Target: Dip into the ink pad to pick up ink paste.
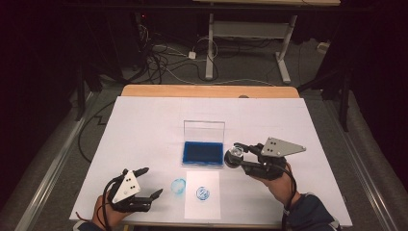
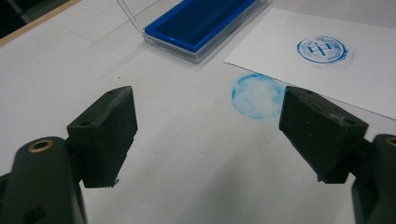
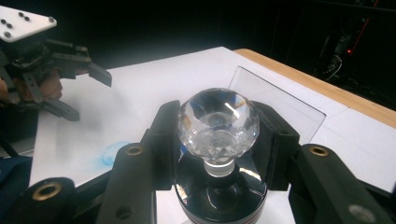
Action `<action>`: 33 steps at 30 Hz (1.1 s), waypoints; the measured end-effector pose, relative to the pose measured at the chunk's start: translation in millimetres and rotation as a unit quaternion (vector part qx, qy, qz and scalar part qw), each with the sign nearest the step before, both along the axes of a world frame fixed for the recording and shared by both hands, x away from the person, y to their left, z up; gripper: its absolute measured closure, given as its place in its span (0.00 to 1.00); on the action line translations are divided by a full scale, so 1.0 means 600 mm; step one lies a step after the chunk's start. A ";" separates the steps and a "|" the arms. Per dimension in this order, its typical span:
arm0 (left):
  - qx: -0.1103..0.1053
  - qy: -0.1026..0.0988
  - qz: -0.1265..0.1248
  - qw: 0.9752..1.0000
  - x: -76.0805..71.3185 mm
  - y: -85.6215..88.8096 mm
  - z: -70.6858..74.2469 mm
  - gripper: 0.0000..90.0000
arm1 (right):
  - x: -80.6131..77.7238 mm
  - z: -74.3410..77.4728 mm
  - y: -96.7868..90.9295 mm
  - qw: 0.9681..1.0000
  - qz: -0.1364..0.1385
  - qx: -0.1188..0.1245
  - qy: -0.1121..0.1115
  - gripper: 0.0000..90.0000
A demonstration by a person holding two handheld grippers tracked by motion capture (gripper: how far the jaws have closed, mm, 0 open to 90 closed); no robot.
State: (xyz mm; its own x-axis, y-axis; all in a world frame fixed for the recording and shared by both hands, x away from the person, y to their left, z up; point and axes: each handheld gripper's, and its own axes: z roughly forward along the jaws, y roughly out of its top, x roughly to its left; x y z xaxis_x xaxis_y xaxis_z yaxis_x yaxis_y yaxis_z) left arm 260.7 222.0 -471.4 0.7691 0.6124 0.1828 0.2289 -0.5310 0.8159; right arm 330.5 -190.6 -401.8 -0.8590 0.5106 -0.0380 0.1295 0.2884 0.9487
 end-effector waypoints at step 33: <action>0.004 0.004 -0.005 1.000 0.000 -0.001 -0.002 0.20 | 0.043 -0.038 -0.017 0.999 -0.040 -0.022 0.025 0.63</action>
